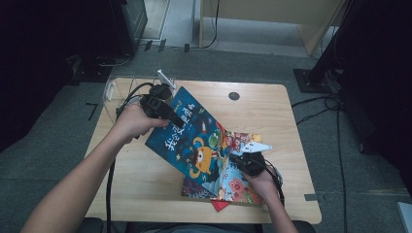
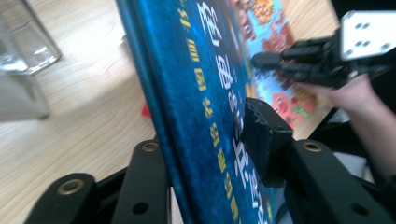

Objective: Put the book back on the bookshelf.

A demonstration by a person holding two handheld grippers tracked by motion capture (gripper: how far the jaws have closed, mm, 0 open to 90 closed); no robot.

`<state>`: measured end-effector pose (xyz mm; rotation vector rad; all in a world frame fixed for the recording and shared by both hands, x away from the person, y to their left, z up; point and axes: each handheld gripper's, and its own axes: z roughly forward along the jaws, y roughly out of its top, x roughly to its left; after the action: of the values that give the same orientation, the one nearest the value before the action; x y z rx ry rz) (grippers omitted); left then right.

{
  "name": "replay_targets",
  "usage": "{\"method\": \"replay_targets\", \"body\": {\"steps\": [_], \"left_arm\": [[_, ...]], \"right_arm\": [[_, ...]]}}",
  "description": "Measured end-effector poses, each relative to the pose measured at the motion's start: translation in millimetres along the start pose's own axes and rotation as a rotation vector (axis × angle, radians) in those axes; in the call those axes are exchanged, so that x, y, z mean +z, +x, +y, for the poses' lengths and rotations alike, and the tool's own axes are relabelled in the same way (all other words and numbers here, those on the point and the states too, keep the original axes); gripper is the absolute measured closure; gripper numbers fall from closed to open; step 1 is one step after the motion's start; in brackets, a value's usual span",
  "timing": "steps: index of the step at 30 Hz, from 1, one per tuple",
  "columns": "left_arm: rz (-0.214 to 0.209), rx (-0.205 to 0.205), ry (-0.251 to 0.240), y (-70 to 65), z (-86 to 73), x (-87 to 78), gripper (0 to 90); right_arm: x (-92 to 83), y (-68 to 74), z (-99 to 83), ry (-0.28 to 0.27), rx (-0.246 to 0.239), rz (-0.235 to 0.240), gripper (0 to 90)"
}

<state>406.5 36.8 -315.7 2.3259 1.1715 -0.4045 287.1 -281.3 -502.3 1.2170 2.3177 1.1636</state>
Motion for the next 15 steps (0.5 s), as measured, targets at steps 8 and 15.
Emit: {"method": "replay_targets", "body": {"steps": [8, 15], "left_arm": [[-0.141, -0.021, 0.026, 11.3, 5.9, -7.0, 77.7], [-0.106, -0.007, 0.024, 4.7, 8.5, -22.9, 79.9]], "right_arm": [[0.7, -0.1, -0.6, -0.015, 0.000, 0.023, 73.6], [-3.9, -1.2, -1.9, -0.003, -0.039, -0.001, 63.6]]}}
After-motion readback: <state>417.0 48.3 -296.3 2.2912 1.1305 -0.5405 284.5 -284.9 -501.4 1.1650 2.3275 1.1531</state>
